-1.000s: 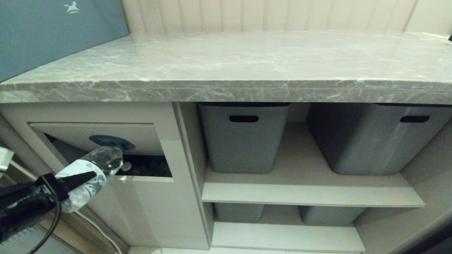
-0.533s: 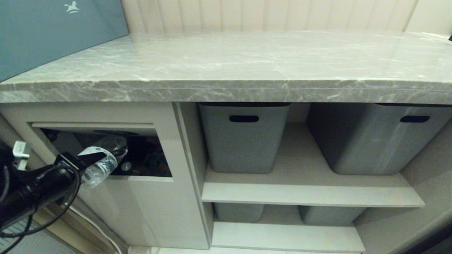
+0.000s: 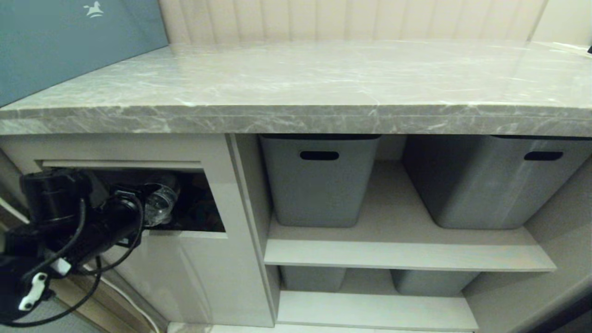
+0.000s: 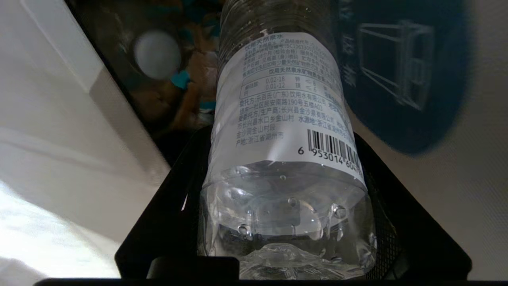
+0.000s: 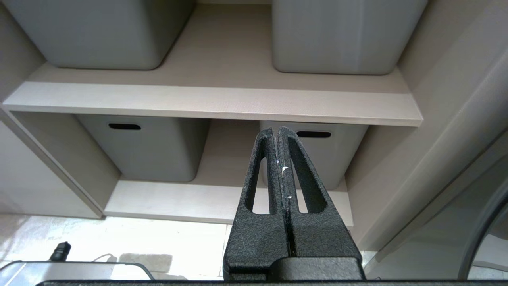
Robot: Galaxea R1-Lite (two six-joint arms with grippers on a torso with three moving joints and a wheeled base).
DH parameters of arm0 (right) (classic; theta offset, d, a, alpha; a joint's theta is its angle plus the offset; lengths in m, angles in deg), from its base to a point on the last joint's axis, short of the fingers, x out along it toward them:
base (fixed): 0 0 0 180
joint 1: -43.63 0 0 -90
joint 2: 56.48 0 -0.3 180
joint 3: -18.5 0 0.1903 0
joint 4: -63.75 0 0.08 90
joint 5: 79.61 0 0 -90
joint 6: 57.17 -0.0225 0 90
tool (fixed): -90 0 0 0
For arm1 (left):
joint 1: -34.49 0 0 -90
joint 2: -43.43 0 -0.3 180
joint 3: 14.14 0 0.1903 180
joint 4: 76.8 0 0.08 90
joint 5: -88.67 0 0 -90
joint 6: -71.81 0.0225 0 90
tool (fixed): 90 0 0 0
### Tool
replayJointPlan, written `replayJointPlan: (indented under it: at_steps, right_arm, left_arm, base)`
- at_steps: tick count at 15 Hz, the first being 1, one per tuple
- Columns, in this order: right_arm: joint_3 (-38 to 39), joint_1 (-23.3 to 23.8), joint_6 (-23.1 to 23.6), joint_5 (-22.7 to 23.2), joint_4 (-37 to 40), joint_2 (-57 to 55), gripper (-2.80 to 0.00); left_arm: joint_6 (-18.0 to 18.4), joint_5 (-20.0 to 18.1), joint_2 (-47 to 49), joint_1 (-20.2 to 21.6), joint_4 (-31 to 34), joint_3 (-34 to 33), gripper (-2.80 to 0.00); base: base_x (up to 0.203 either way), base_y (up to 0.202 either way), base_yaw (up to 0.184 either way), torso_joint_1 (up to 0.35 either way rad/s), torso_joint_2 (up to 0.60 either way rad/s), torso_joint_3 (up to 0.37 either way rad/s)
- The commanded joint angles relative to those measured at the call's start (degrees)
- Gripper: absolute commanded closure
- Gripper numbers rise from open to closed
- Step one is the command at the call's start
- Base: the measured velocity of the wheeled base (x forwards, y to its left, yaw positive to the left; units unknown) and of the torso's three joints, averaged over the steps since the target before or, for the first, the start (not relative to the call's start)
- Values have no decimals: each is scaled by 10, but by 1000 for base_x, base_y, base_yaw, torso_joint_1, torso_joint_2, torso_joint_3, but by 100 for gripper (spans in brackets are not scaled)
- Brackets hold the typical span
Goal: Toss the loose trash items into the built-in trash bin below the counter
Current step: Put the garbage in the trash can
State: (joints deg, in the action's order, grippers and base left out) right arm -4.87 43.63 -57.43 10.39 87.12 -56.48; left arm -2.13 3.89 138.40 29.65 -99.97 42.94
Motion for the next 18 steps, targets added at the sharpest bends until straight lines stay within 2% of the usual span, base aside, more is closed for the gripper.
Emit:
replayJointPlan:
  at_steps: [1,3,6,17,18]
  right_arm:
    - [0,0,0,0,0,0,0]
    - [0,0,0,0,0,0,0]
    - [0,0,0,0,0,1,0]
    - [0,0,0,0,0,0,0]
    - [0,0,0,0,0,1,0]
  left_arm:
    - [-38,23,27,-19,0,18,0]
    - [-70,38,42,-23,1,27,0]
    - [-107,37,49,-23,2,34,0]
    - [-99,32,86,-9,1,56,0]
    - [-99,29,90,-8,1,64,-280]
  base:
    - [0,0,0,0,0,0]
    - [0,0,0,0,0,0]
    - [0,0,0,0,0,0]
    - [0,0,0,0,0,0]
    - [0,0,0,0,0,0]
